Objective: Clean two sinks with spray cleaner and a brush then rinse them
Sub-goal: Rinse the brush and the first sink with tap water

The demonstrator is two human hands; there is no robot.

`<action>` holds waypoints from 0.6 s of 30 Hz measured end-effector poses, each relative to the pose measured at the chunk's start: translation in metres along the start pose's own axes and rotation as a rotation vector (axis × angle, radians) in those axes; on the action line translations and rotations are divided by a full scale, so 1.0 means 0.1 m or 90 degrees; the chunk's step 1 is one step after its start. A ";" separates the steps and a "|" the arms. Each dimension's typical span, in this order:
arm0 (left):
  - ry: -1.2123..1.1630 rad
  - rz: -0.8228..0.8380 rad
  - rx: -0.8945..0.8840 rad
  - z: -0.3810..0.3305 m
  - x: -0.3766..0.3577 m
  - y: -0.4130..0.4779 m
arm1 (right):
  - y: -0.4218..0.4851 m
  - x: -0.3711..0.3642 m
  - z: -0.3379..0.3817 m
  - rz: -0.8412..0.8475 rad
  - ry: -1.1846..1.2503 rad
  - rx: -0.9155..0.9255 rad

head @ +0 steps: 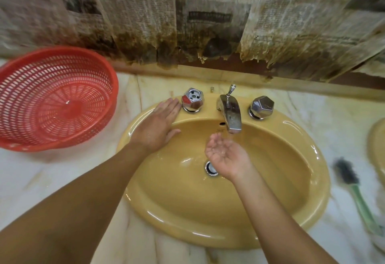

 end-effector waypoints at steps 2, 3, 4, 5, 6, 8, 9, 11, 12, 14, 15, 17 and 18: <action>-0.019 -0.013 -0.007 -0.02 0.00 0.01 | -0.10 -0.08 -0.19 0.040 -0.049 -0.075; -0.044 -0.017 -0.003 -0.03 0.02 0.00 | -0.16 -0.17 -0.23 0.063 -0.078 -0.099; -0.089 -0.020 0.014 -0.05 0.06 -0.01 | -0.23 -0.30 -0.23 0.090 -0.102 -0.106; -0.157 -0.022 0.045 -0.07 0.11 -0.03 | -0.31 -0.46 -0.18 0.117 -0.129 -0.096; -0.236 -0.038 0.082 -0.10 0.16 -0.04 | -0.39 -0.65 -0.11 0.144 -0.174 -0.074; -0.349 -0.113 0.154 -0.21 0.24 0.03 | -0.53 -1.04 0.08 0.173 -0.329 0.024; -0.375 -0.158 0.183 -0.29 0.27 0.13 | -0.57 -1.21 0.17 0.162 -0.447 0.104; -0.439 -0.225 0.244 -0.46 0.30 0.45 | -0.61 -1.50 0.31 0.076 -0.737 0.318; -0.475 -0.243 0.277 -0.53 0.30 0.61 | -0.62 -1.60 0.36 0.034 -0.868 0.409; -0.453 -0.269 0.295 -0.62 0.28 0.83 | -0.60 -1.72 0.43 -0.007 -1.048 0.500; -0.386 -0.284 0.255 -0.64 0.26 0.89 | -0.57 -1.74 0.47 -0.013 -1.111 0.521; -0.246 -0.264 0.172 -0.59 0.20 0.92 | -0.50 -1.73 0.54 -0.018 -1.202 0.544; -0.215 -0.256 0.144 -0.54 0.16 0.92 | -0.47 -1.69 0.58 -0.016 -1.220 0.543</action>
Point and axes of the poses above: each hand's wrist, its own y-axis towards the middle knuckle, its own x-axis out of the back of the hand, z = x × y, the point moved 1 cm from there along y, towards the middle knuckle, and after that the axes turned 7 degrees about -y, right-handed, at the moved point
